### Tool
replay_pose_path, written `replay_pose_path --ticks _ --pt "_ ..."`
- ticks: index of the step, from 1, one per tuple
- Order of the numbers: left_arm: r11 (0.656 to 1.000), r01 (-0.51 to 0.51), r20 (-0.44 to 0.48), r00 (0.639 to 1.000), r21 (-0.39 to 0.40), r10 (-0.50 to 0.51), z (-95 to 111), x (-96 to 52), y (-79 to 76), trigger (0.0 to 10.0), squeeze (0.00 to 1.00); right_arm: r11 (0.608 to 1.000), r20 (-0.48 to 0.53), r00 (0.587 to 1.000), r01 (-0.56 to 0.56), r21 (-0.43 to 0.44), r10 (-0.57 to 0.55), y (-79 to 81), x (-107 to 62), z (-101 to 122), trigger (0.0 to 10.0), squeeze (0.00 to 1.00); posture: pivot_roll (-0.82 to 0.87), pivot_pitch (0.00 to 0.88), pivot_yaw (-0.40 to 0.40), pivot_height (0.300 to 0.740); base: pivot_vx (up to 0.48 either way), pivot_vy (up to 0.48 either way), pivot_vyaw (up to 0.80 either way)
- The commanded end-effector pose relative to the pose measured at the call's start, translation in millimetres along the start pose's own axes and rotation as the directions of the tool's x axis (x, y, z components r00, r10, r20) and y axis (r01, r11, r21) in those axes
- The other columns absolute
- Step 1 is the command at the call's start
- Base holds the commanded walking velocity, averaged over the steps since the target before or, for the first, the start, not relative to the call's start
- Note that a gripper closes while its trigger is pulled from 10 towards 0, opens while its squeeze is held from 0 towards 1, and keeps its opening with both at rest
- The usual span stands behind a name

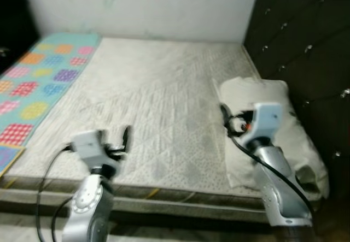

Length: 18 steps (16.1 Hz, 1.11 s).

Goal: Clean up the room

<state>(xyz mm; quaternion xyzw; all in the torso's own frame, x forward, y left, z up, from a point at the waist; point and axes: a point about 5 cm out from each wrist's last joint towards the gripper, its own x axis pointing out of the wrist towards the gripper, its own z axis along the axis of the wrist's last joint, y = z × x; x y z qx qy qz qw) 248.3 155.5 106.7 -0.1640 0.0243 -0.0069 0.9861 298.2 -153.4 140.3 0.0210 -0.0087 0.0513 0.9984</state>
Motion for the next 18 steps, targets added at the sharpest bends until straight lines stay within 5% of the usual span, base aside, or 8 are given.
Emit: replay_pose_path --ticks 1,7,18 --pt "1.000 0.001 0.027 1.000 0.017 -0.001 7.2 2.3 1.7 10.0 0.00 1.000 0.016 1.000 -0.021 0.005 0.021 4.8 1.0 3.7 10.0 0.00 -0.02 0.021 -0.003 0.740 0.000 0.000 0.00" --pt "0.997 0.072 0.061 0.996 -0.023 -0.070 11.2 -0.6 -4.7 10.0 0.00 0.999 -0.007 0.999 -0.041 -0.018 0.041 6.4 -0.9 -1.6 10.0 0.00 -0.03 0.021 -0.002 0.740 0.000 0.000 0.00" --pt "0.995 0.096 0.057 0.994 -0.025 -0.094 11.1 -1.7 -7.5 10.0 0.00 0.999 -0.009 0.999 -0.042 -0.017 0.042 4.7 -1.3 -3.5 10.0 0.00 -0.02 0.021 -0.003 0.740 0.302 0.000 0.00"
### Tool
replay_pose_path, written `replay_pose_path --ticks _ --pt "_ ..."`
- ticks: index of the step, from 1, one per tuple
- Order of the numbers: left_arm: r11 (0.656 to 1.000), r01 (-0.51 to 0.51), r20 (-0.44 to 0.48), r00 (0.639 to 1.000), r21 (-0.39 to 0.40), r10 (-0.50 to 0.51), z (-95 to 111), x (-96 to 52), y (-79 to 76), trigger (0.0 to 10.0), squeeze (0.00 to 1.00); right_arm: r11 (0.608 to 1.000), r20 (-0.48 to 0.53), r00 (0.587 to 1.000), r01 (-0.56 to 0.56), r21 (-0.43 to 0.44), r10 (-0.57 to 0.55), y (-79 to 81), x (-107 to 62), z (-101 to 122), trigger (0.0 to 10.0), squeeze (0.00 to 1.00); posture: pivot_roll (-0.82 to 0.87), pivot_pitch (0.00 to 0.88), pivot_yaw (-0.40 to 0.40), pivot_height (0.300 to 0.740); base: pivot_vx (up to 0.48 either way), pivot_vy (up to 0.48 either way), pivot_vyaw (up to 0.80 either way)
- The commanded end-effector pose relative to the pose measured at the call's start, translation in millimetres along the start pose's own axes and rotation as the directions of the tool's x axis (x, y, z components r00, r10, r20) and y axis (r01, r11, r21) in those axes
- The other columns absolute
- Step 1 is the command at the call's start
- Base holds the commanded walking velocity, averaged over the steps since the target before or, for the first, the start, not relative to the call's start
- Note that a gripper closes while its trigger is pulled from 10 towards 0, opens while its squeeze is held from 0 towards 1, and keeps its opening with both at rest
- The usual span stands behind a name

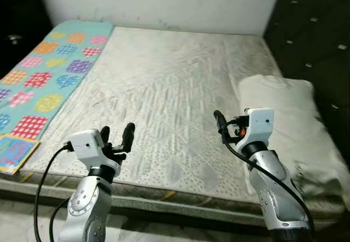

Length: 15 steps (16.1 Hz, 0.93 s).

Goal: Clean up the room

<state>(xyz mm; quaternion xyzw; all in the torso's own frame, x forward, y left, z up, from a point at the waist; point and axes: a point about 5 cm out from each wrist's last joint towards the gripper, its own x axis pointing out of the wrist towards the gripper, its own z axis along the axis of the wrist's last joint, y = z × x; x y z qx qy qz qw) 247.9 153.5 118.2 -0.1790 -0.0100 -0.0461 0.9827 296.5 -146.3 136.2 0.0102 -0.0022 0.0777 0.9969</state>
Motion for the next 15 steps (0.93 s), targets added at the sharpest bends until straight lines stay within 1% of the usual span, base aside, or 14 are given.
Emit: replay_pose_path --ticks 1,3,8,10,15 --pt "1.000 -0.008 -0.010 1.000 0.008 0.008 -0.4 -0.4 -0.9 10.0 0.00 1.000 0.003 1.000 0.015 -0.001 -0.015 -3.1 -0.5 -0.1 10.0 0.00 -0.02 0.021 -0.003 0.740 0.000 0.000 0.00" --pt "0.998 -0.051 -0.028 0.998 0.020 0.052 -3.3 0.7 3.3 10.0 0.00 1.000 -0.002 1.000 0.022 -0.010 -0.022 -5.2 -1.0 -1.7 10.0 0.00 -0.02 0.018 -0.003 0.740 0.000 0.000 0.00" --pt "0.999 -0.032 -0.015 0.999 0.012 0.033 -1.6 0.7 1.0 10.0 0.00 0.999 -0.005 1.000 0.027 -0.024 -0.027 -7.3 -0.8 -2.7 10.0 0.00 -0.02 0.020 -0.004 0.740 0.000 0.000 0.00" --pt "1.000 -0.029 -0.014 0.999 0.009 0.029 -1.7 0.6 0.1 10.0 0.00 0.999 -0.009 1.000 0.028 -0.024 -0.028 -7.7 -1.3 -4.3 10.0 0.00 -0.02 0.019 -0.005 0.740 0.000 0.287 0.00" --pt "1.000 -0.030 -0.019 0.999 0.001 0.030 -2.9 0.5 0.2 10.0 0.00 0.999 -0.017 1.000 0.021 -0.032 -0.022 -7.3 -1.5 -6.0 10.0 0.00 -0.02 0.019 -0.010 0.740 0.000 0.464 0.00"
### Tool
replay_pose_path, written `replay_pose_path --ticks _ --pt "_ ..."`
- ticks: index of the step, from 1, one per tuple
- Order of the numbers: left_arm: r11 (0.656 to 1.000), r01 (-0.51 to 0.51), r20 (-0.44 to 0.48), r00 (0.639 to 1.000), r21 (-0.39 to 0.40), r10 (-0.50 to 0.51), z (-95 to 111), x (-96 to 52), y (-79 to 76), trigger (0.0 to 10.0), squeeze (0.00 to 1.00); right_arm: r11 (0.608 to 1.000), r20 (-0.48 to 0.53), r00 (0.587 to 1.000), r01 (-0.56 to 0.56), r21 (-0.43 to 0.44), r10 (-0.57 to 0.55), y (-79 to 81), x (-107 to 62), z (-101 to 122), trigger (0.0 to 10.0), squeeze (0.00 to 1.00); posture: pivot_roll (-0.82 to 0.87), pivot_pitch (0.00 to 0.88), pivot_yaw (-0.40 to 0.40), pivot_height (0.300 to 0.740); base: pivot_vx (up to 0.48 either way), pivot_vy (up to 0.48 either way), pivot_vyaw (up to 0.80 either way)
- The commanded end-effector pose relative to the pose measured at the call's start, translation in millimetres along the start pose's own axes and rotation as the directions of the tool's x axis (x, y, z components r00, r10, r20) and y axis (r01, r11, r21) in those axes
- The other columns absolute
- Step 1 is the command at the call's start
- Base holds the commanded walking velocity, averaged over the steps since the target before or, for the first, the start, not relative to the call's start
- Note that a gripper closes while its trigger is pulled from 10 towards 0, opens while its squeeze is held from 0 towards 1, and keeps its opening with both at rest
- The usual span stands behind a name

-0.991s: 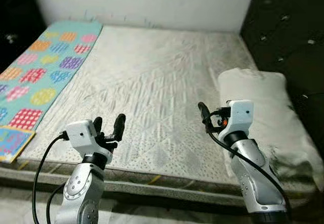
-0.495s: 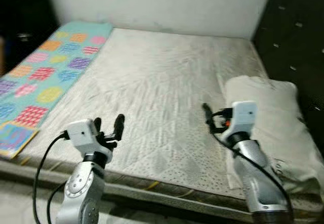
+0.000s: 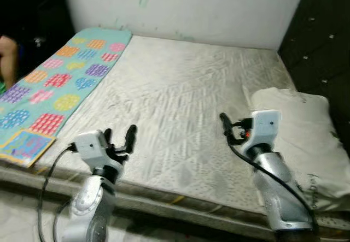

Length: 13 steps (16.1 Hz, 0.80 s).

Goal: Clean up the room

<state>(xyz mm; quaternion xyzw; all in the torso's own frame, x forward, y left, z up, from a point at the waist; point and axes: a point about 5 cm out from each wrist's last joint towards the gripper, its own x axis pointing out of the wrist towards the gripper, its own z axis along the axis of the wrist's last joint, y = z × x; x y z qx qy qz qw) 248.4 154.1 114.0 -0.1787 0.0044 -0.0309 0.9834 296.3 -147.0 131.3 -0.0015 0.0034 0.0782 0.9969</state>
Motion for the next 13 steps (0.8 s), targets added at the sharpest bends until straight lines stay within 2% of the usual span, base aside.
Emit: replay_pose_path --ticks 1,11,13 --pt "1.000 0.003 0.004 1.000 0.000 -0.003 0.8 0.4 -2.0 10.0 0.00 1.000 -0.006 1.000 0.017 -0.013 -0.017 -6.1 -0.7 -1.1 10.0 0.00 -0.02 0.021 -0.011 0.740 0.000 0.465 0.00" --pt "1.000 -0.001 0.005 1.000 0.003 0.001 0.6 0.9 -1.7 10.0 0.00 1.000 -0.021 1.000 -0.018 -0.012 0.018 -1.2 -0.6 -5.0 10.0 0.00 -0.03 0.024 -0.012 0.740 0.000 0.464 0.00" --pt "1.000 0.001 0.017 1.000 0.003 -0.001 1.8 0.8 -1.8 10.0 0.00 1.000 -0.021 1.000 -0.019 -0.012 0.019 -1.2 -0.3 -5.0 10.0 0.00 -0.03 0.024 -0.011 0.740 0.000 0.000 0.00"
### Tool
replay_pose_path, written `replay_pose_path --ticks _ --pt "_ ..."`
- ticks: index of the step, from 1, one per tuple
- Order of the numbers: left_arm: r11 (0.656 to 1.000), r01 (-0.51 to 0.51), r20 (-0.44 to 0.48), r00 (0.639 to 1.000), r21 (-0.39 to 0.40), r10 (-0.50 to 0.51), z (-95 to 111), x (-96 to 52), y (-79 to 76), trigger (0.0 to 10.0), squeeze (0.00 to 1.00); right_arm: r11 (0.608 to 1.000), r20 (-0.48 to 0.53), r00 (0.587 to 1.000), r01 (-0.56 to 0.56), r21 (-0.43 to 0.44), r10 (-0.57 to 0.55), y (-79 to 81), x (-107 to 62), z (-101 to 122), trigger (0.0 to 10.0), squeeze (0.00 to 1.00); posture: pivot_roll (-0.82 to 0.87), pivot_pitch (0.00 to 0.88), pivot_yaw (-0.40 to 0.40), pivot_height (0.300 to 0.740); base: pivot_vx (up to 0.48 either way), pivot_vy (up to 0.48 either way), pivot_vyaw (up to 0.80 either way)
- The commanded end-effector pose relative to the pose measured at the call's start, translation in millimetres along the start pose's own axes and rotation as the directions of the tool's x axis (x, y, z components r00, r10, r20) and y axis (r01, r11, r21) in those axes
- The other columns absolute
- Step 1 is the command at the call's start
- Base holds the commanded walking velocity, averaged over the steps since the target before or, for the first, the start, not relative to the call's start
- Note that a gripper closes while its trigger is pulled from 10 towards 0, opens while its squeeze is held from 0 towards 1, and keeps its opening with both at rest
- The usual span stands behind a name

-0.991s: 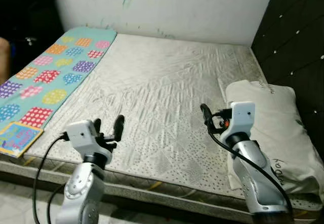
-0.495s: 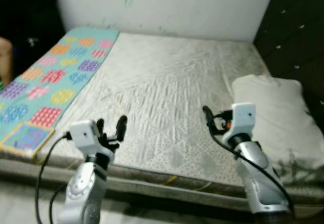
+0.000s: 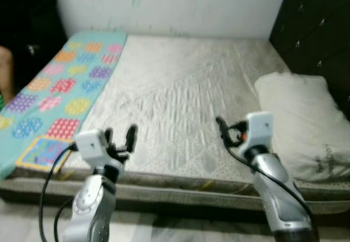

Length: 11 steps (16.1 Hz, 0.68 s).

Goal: Clean up the room

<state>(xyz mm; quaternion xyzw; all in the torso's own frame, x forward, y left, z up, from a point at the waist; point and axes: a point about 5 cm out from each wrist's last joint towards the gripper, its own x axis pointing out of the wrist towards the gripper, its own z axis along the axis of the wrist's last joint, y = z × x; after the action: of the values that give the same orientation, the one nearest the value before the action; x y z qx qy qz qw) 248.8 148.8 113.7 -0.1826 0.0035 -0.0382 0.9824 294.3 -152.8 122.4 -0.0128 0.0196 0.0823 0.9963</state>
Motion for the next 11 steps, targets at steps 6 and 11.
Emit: replay_pose_path --ticks 6,11 --pt "1.000 0.031 0.031 0.999 -0.006 -0.031 6.4 -0.7 -1.8 10.0 0.00 1.000 0.013 1.000 -0.012 0.007 0.012 4.0 2.5 3.7 10.0 0.00 -0.03 0.023 -0.009 0.740 0.146 0.000 0.00" --pt "0.999 0.038 0.029 0.999 -0.007 -0.037 6.2 -0.7 -2.0 10.0 0.00 1.000 0.011 1.000 -0.012 0.007 0.012 4.0 2.4 3.1 10.0 0.00 -0.02 0.022 -0.010 0.740 0.346 0.000 0.00"
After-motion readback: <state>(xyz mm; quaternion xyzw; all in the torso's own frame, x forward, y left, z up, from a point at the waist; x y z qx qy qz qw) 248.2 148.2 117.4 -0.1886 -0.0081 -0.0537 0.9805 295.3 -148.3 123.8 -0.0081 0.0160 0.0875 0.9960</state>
